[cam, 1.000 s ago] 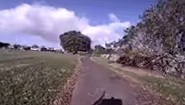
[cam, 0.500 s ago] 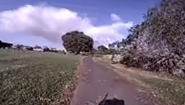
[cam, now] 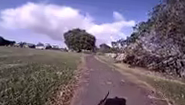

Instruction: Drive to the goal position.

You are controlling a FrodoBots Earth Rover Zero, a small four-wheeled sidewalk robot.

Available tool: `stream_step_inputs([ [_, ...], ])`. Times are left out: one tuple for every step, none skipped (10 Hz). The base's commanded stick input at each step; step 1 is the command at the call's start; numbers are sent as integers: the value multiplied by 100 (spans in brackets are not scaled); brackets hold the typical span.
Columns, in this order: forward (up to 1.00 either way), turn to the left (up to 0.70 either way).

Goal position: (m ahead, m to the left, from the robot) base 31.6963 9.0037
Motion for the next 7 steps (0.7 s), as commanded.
stream_step_inputs([
  [70,11],
  [70,7],
  [70,3],
  [70,0],
  [70,0],
  [70,0],
  [70,0],
])
